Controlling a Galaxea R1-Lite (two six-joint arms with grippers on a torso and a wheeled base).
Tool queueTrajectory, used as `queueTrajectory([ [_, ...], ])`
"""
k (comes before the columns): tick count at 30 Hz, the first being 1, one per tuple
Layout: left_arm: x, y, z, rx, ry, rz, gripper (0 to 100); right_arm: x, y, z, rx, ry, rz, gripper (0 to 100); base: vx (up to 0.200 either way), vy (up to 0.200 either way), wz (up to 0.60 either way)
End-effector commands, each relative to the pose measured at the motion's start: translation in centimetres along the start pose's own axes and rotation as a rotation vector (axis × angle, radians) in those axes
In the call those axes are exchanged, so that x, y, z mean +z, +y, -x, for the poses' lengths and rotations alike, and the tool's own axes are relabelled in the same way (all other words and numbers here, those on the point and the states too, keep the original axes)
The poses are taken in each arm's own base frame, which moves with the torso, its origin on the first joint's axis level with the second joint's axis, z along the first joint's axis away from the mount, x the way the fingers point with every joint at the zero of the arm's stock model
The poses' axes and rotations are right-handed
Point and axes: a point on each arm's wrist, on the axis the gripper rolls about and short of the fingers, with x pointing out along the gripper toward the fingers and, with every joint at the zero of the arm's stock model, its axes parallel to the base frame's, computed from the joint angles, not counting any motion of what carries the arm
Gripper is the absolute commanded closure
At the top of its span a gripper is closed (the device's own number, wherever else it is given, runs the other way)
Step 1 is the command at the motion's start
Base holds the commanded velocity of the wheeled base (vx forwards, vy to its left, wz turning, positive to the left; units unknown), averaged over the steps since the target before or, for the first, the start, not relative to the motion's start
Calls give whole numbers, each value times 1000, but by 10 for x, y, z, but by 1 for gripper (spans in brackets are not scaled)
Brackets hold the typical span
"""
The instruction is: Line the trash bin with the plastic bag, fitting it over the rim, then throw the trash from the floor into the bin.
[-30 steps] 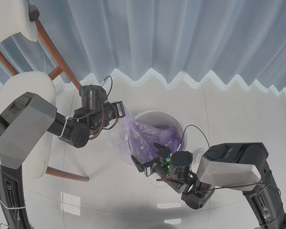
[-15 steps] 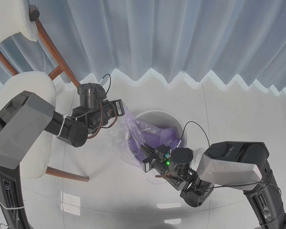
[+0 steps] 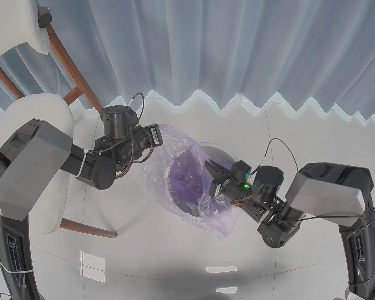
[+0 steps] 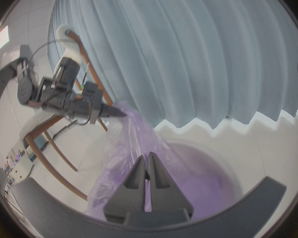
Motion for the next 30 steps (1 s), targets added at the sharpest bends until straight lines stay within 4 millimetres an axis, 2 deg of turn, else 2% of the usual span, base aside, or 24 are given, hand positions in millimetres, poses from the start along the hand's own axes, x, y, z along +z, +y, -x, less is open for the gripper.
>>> queueTrajectory([
  [1,-6,-4,-7,-13,0,3,100,30,-27,3,-24,-73,-16,100,0,0,0],
  [2,-17,-7,-16,-34,-6,7,100,34,-43,5,-29,-85,-53,100,0,0,0],
  [7,-27,-8,-33,-84,-118,16,100,36,-69,10,-34,-93,-112,100,0,0,0],
  [13,-26,-11,-34,-96,-134,26,100,37,-93,16,-18,-94,-146,100,0,0,0],
  [16,-29,-17,-34,-118,-129,36,100,38,-113,18,-22,-106,-167,100,0,0,0],
  [19,-30,-19,-33,-149,-135,35,100,31,-128,18,-43,-103,-182,100,0,0,0],
  [21,-29,-20,-33,-155,-148,35,100,29,-131,18,-48,-106,-184,100,0,0,0],
  [22,-29,-23,-33,-172,-174,37,100,21,-140,16,-63,-109,-195,100,0,0,0],
  [30,-34,-26,-35,-206,-193,37,100,11,-156,7,-80,-142,-235,100,0,0,0],
])
